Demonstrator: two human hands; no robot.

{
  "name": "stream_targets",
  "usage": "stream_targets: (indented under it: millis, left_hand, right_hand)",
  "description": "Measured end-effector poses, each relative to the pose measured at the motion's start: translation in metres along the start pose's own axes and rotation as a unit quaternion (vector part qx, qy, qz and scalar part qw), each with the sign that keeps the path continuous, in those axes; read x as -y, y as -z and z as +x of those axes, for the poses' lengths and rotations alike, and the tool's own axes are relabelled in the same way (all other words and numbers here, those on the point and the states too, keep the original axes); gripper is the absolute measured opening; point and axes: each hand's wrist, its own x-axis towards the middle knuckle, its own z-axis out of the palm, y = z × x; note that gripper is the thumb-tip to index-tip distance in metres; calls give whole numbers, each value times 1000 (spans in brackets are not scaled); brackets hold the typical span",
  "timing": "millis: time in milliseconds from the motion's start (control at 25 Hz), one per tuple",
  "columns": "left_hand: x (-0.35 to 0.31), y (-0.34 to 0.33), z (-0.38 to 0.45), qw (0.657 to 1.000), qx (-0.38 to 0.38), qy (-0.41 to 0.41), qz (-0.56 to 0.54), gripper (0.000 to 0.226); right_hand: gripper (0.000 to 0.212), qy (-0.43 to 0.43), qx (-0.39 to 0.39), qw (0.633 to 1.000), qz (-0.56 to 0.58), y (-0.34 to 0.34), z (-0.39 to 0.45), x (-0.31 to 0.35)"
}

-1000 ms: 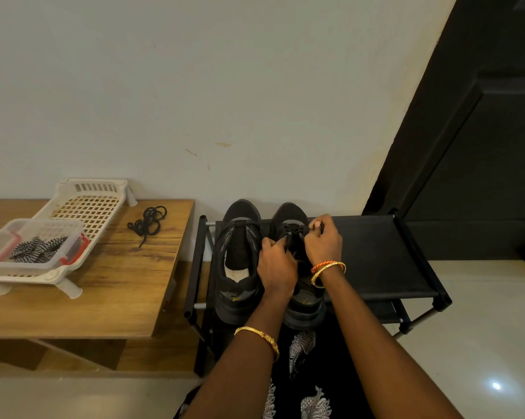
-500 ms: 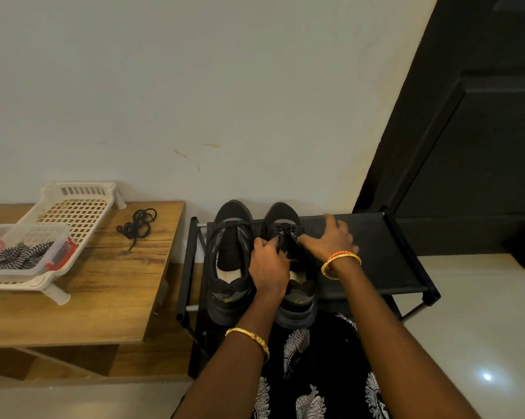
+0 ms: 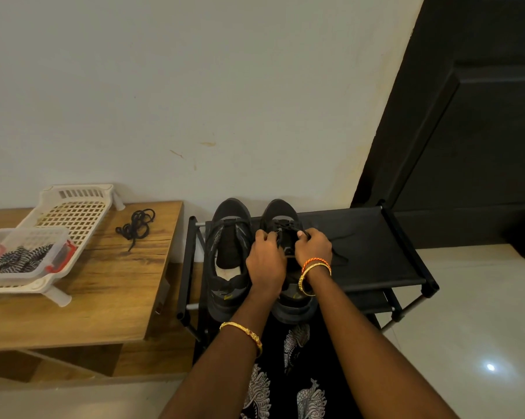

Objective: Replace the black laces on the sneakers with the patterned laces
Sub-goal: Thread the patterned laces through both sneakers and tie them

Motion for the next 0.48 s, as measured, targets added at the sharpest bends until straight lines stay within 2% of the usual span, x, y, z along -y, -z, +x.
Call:
stream_targets:
  millis: [120,200,320,480]
  left_hand:
    - [-2,5,11,991,18,-106,74,28]
    - [-8,5,22,982,43,-149,104,27]
    - [-18,2,35,973,56,-161,156,26]
    - [-20,-4,43,975,53,-142,163,33]
  right_hand:
    - [20,7,17,1000,10,3,2,-2]
    - [20,16,23,1000,9,5,3,-4]
    - [20,25,27,999,2,7,1,-5]
    - [21,43,27,998,-22,9,0,-6]
